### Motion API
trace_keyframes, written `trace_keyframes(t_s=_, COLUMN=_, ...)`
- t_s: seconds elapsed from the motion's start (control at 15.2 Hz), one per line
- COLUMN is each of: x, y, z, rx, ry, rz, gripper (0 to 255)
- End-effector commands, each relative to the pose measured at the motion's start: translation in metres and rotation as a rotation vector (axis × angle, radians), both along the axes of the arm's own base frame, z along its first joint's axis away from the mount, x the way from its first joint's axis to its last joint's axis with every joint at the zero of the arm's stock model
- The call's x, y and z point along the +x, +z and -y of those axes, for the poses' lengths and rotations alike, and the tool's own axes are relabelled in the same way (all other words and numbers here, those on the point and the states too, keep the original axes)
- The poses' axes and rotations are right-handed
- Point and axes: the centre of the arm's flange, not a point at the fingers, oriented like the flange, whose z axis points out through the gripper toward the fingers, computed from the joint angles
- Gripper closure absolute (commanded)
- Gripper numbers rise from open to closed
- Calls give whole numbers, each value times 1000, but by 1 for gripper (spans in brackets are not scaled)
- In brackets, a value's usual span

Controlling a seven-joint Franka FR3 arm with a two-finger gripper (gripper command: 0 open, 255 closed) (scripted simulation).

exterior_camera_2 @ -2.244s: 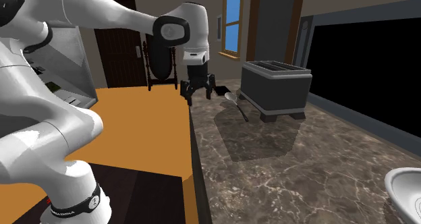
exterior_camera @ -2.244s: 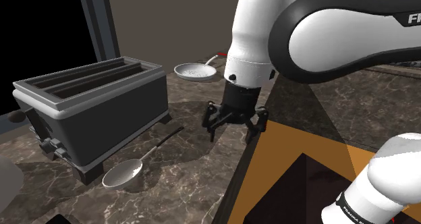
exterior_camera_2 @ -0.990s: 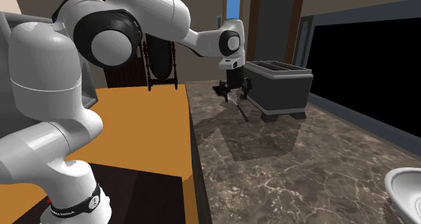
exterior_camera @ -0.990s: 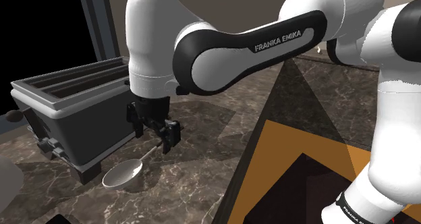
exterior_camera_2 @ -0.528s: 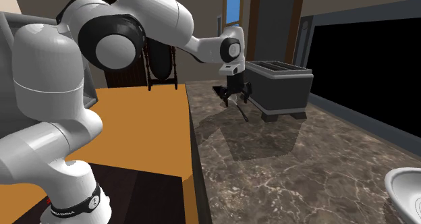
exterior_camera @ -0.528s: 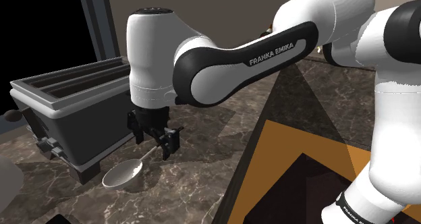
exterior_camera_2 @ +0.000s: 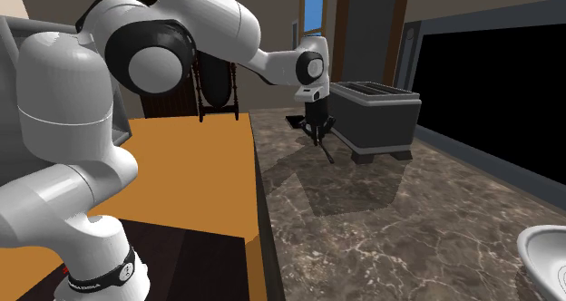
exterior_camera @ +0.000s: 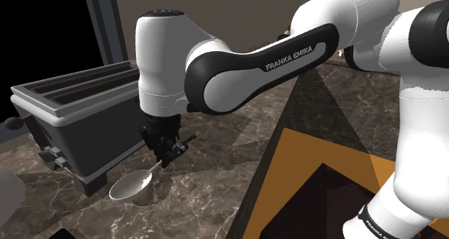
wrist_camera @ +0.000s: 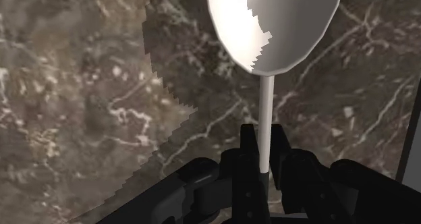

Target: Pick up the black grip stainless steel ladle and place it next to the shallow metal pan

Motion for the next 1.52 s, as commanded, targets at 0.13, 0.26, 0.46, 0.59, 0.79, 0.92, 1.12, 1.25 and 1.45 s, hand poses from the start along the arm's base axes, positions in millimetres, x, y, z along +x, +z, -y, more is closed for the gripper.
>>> trace_keyframes(t_s=0.13, x=0, y=0, z=0, rx=0, ry=0, rz=0, gripper=255)
trace_keyframes(t_s=0.26, x=0, y=0, z=0, rx=0, ry=0, rz=0, gripper=255)
trace_keyframes(t_s=0.46, x=0, y=11, z=0, rx=0, ry=0, rz=0, gripper=255)
trace_keyframes(t_s=0.59, x=0, y=21, z=0, rx=0, ry=0, rz=0, gripper=255)
trace_keyframes(t_s=0.79, x=0, y=37, z=0, rx=0, ry=0, rz=0, gripper=255)
trace_keyframes(t_s=0.92, x=0, y=48, z=0, rx=0, ry=0, rz=0, gripper=255)
trace_keyframes(t_s=1.12, x=0, y=63, z=0, rx=0, ry=0, rz=0, gripper=255)
trace_keyframes(t_s=1.25, x=0, y=74, z=0, rx=0, ry=0, rz=0, gripper=255)
trace_keyframes(t_s=1.45, x=0, y=90, z=0, rx=0, ry=0, rz=0, gripper=255)
